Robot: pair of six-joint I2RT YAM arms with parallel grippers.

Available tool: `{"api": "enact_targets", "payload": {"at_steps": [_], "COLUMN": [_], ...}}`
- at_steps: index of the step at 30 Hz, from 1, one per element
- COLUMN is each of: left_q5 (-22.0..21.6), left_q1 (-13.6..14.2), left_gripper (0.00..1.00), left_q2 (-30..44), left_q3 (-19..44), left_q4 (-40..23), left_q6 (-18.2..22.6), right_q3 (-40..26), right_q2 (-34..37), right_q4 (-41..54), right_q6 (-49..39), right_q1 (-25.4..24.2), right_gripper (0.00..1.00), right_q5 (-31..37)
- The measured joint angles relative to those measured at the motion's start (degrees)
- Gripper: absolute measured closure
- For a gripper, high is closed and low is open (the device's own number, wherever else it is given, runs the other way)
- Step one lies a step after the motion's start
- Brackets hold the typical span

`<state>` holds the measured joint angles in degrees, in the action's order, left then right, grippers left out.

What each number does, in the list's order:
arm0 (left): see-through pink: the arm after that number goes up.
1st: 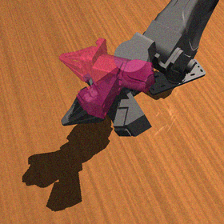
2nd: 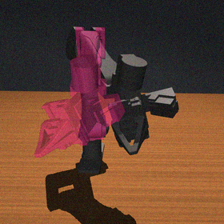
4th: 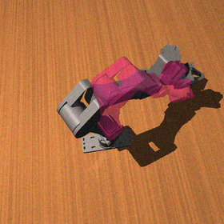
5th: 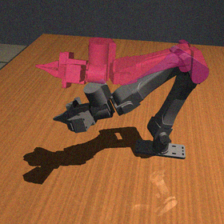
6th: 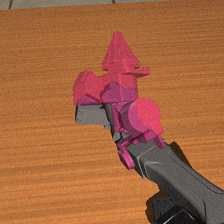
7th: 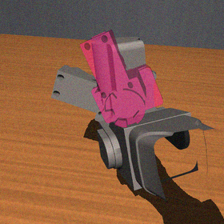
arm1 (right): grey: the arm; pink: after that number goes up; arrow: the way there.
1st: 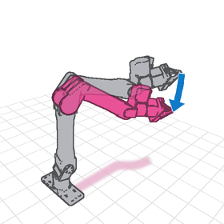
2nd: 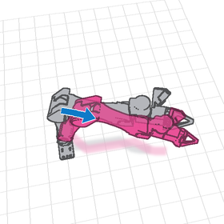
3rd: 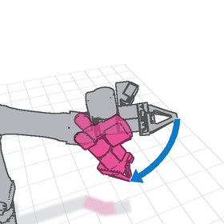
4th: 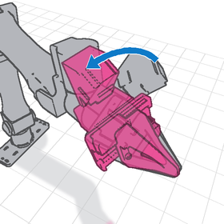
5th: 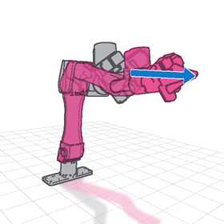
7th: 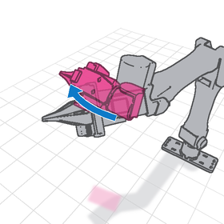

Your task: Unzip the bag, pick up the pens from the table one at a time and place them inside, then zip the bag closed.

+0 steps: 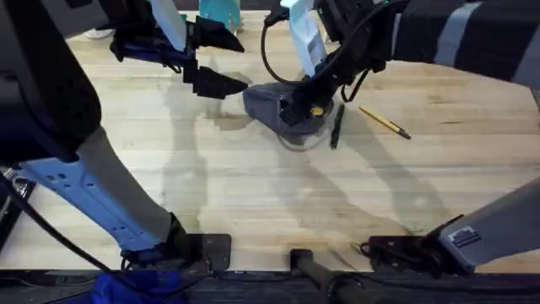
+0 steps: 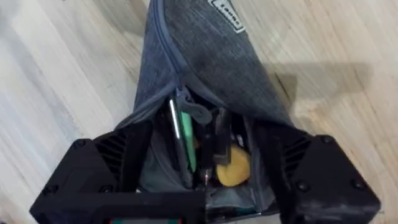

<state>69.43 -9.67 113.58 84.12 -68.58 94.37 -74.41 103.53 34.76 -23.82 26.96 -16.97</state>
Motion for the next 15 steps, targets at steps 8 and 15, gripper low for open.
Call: {"api": "enact_targets", "payload": {"at_steps": [8, 15], "left_q5": [0.0, 0.0], "left_q1": [0.0, 0.0], "left_gripper": [0.006, 0.006], "left_q2": [0.0, 0.0], "left_q3": [0.0, 0.0], "left_q4": [0.0, 0.0], "left_q6": [0.0, 0.0], "right_q3": [-4.7, -13.1], "right_q2": [0.0, -1.8], "right_q4": [6.0, 14.3], "right_q6": [0.7, 2.2], "right_q1": [0.0, -1.4], "right_gripper": [0.005, 0.005], "right_q5": [0.3, 0.2]}}
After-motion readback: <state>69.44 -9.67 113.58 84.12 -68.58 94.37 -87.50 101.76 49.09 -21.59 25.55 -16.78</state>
